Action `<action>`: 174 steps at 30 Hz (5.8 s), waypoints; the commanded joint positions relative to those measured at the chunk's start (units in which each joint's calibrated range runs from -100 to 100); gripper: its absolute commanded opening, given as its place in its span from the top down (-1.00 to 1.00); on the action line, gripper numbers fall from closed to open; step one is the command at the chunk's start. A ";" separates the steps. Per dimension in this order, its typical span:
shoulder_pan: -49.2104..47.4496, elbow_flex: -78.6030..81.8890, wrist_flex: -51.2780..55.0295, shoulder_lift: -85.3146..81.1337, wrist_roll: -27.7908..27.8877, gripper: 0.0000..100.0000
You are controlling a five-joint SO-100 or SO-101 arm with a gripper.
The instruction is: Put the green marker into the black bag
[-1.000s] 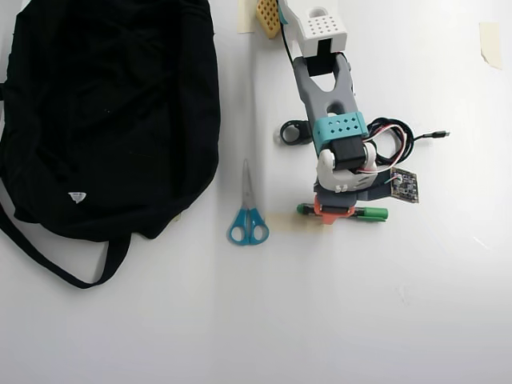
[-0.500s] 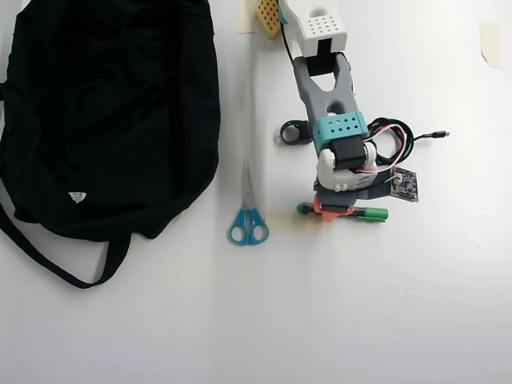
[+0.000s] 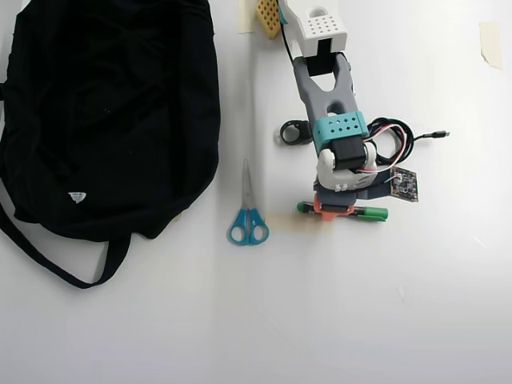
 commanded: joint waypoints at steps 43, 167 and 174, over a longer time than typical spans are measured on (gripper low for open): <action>0.19 0.39 0.82 0.18 -0.21 0.95; 2.74 -26.38 11.85 -0.98 -36.24 0.96; 3.48 -26.38 11.85 -1.06 -40.96 0.96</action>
